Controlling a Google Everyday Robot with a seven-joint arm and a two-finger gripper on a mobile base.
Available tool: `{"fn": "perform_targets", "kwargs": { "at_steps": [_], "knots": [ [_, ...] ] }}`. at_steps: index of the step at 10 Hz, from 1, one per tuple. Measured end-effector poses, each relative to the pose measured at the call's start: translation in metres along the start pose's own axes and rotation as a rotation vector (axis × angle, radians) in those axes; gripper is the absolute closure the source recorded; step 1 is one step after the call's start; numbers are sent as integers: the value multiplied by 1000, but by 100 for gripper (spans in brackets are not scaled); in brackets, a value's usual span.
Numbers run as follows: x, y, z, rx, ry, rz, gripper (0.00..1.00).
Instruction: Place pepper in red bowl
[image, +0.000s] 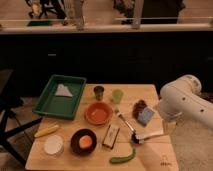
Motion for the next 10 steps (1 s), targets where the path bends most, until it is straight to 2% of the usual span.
{"fn": "perform_targets", "kwargs": {
  "at_steps": [1,3,5,8,10],
  "knots": [
    [-4,5,4,-1,2,-37,20],
    [-7,6,6,-1,2,-56,20],
    [-23,13,14,-3,-4,-110,20],
    [-31,27,23,-5,-5,-153,20],
    [-47,35,30,-11,-14,-175,20]
  ]
}}
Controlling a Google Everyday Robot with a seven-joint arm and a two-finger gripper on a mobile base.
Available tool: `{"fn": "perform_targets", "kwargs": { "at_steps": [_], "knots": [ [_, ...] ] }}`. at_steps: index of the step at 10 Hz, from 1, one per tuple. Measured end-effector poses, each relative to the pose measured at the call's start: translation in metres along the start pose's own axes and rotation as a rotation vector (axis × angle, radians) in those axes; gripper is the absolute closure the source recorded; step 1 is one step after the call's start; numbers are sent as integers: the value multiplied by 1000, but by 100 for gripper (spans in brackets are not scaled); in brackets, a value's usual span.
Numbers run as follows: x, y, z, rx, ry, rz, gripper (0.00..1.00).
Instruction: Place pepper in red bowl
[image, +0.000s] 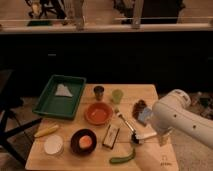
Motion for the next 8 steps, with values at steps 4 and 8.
{"fn": "perform_targets", "kwargs": {
  "at_steps": [4,8],
  "knots": [
    [-13,10,13,-9,-18,-11,20],
    [-37,13,25,-16,-38,-25,20]
  ]
}}
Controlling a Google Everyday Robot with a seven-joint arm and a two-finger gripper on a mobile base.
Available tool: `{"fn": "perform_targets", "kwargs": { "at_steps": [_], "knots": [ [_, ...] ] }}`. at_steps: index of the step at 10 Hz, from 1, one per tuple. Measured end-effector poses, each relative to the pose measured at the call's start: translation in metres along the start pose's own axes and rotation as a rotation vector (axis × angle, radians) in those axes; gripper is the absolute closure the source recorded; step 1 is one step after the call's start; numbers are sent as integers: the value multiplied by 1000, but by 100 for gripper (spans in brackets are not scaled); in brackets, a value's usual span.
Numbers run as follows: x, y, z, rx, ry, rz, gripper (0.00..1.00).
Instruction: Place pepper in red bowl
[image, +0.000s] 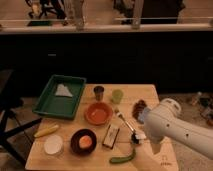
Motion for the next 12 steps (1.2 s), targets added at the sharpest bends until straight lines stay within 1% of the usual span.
{"fn": "perform_targets", "kwargs": {
  "at_steps": [2,3,5,6,12],
  "knots": [
    [-5,0,4,1,-13,-5,20],
    [-13,1,9,1,-27,-6,20],
    [-19,1,14,5,-35,-10,20],
    [-22,2,20,8,-40,-13,20],
    [-40,7,40,6,-70,-22,20]
  ]
}}
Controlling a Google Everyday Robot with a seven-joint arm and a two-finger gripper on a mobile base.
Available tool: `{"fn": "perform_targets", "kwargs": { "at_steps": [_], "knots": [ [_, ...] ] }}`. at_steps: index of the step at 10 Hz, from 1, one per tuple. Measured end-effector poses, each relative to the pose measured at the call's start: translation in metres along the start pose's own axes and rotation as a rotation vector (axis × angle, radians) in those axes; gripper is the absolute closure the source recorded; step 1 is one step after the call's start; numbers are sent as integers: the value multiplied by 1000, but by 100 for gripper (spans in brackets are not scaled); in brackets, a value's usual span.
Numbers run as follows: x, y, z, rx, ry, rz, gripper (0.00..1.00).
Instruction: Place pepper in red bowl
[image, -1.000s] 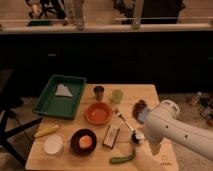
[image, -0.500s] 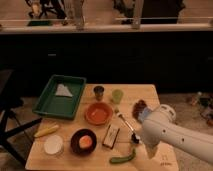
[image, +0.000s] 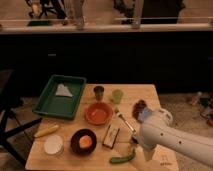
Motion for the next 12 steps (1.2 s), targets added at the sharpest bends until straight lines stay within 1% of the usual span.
{"fn": "perform_targets", "kwargs": {
  "at_steps": [1,5,8,9,12],
  "knots": [
    [-4,1,6,-1,-5,-2,20],
    [-17,5,19,-9,-19,-5,20],
    [-21,7,35,-23,-27,-7,20],
    [-22,7,37,-25,-27,-8,20],
    [-25,11,50,-47,-36,-11,20]
  ]
}}
